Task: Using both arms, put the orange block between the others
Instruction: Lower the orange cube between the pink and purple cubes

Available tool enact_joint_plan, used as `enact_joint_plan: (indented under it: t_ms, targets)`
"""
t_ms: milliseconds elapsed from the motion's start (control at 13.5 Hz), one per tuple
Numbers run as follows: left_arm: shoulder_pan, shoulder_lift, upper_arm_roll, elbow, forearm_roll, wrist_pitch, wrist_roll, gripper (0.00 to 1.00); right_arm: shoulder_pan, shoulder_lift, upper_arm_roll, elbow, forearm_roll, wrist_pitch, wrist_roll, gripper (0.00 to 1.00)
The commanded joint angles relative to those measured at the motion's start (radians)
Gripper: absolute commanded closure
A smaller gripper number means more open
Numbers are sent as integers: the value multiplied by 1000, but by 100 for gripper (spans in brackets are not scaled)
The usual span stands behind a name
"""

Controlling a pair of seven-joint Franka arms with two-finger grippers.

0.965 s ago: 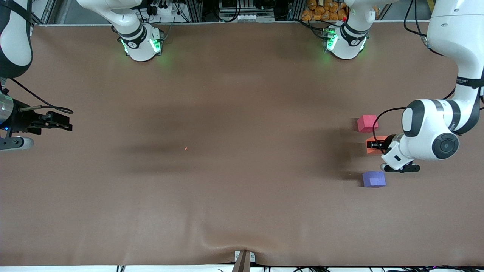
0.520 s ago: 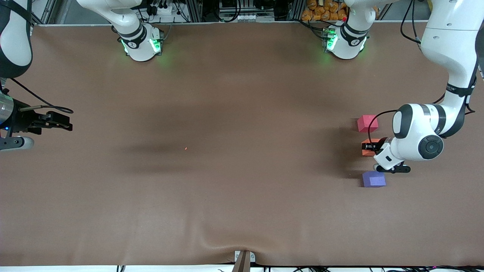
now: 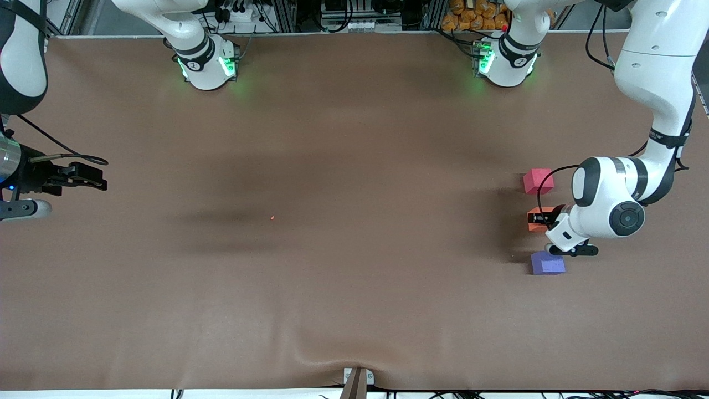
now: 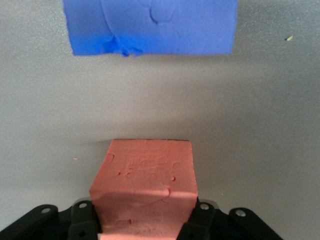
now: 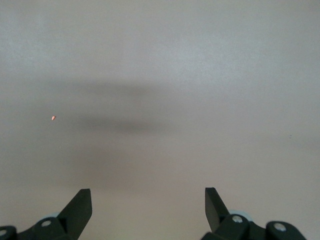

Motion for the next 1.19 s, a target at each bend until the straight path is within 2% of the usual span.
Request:
enact_joint_plan:
  t_ms: [0,74,148,297,594,891,1113]
  targets:
    - [8,16,-8,7,24,11,-17,100,0,-8,-1,2,13,-11,-11,0]
    - [8,16,-10,7,24,11,-31,47,0,-8,-1,3,13,-11,-11,0]
    - [6,16,-8,7,24,11,-46,0,0,-8,-1,3,13,-11,-10,0]
    - [6,1,-10,8,23,8,-54,0,0,-8,-1,5,13,-11,-10,0]
    - [-4,-90,-25,10,17,-13,-117,0,0,-8,-1,3,13,-11,-10,0]
    - [-30,-241,-25,25,15,-13,-118,0,1,-16,1,26,7,-24,-5,0]
    - [-30,-366,-42,36,14,-71,-115,0,4,-17,-1,80,5,-111,-4,0]
